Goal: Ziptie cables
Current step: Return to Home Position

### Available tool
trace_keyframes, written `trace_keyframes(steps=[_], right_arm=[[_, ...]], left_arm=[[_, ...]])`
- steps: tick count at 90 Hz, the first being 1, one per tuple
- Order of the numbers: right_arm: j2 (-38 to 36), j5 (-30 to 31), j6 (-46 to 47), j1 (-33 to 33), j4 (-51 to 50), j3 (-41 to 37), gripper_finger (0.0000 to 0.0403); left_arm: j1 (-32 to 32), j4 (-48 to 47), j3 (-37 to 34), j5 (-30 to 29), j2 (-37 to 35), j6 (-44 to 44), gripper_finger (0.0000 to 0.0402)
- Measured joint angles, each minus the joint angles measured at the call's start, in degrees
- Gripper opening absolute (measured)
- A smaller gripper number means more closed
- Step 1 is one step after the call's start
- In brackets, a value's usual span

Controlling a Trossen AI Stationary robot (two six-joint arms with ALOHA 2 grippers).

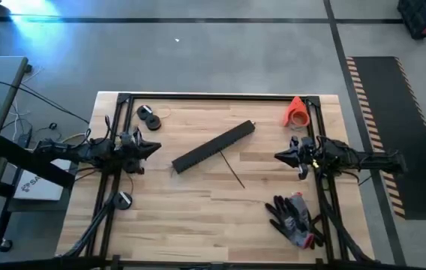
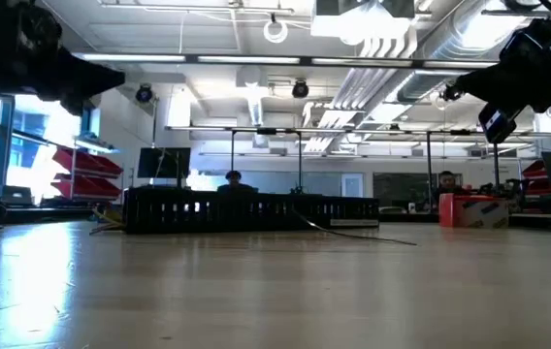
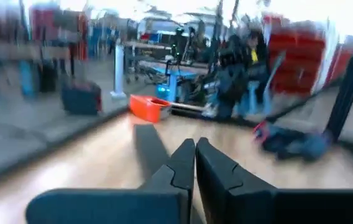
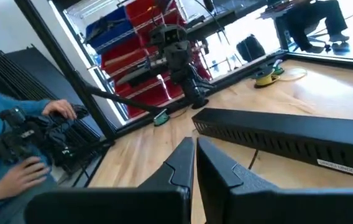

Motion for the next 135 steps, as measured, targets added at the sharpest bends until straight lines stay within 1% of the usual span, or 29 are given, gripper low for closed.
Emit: trace_keyframes(steps=[5, 9, 14, 17, 22, 27, 34, 38, 42, 56, 72, 135], right_arm=[[0.0, 0.0, 0.0, 0.0, 0.0, 0.0, 0.0], [0.0, 0.0, 0.0, 0.0, -0.1, 0.0, 0.0], [0.0, 0.0, 0.0, 0.0, -0.1, 0.0, 0.0], [0.0, 0.0, 0.0, 0.0, -0.1, 0.0, 0.0], [0.0, -0.1, 0.0, 0.0, -0.1, 0.0, 0.0], [0.0, -0.1, 0.0, 0.0, -0.1, 0.0, 0.0], [0.0, -0.1, 0.0, 0.0, -0.2, 0.0, 0.0], [0.0, -0.1, 0.0, 0.0, -0.1, 0.0, 0.0], [0.0, -0.1, 0.0, 0.0, -0.2, 0.0, 0.0], [0.0, -0.1, 0.0, 0.0, -0.2, 0.0, 0.0], [0.0, -0.1, 0.0, 0.0, -0.2, 0.0, 0.0], [0.0, -0.1, 0.0, 0.0, -0.2, 0.1, 0.0]], left_arm=[[-3.2, 0.0, 0.0, 0.3, 0.0, 10.1, 0.0], [-5.6, 0.0, 0.0, 0.3, 0.0, 16.4, 0.0], [-7.7, 0.0, 0.0, 0.6, 0.0, 20.1, 0.0], [-7.5, -0.1, 0.0, 1.4, 0.0, 19.8, 0.0], [-5.4, -0.5, 0.0, 4.0, 0.0, 16.2, 0.0], [-2.3, -1.3, 0.0, 10.1, 0.0, 11.7, 0.0], [2.4, -3.0, 0.0, 21.4, 0.0, 6.8, 0.0], [4.1, -2.5, 0.0, 24.4, 0.0, 4.2, 0.0], [4.9, -2.3, 0.0, 25.6, 0.0, 2.1, 0.0], [5.4, -2.4, 0.0, 24.2, 0.6, -1.7, 0.0], [5.4, -2.6, 0.0, 21.9, 0.6, -1.8, 0.0], [5.4, -2.5, 0.0, 21.8, 0.6, -1.8, 0.0]])
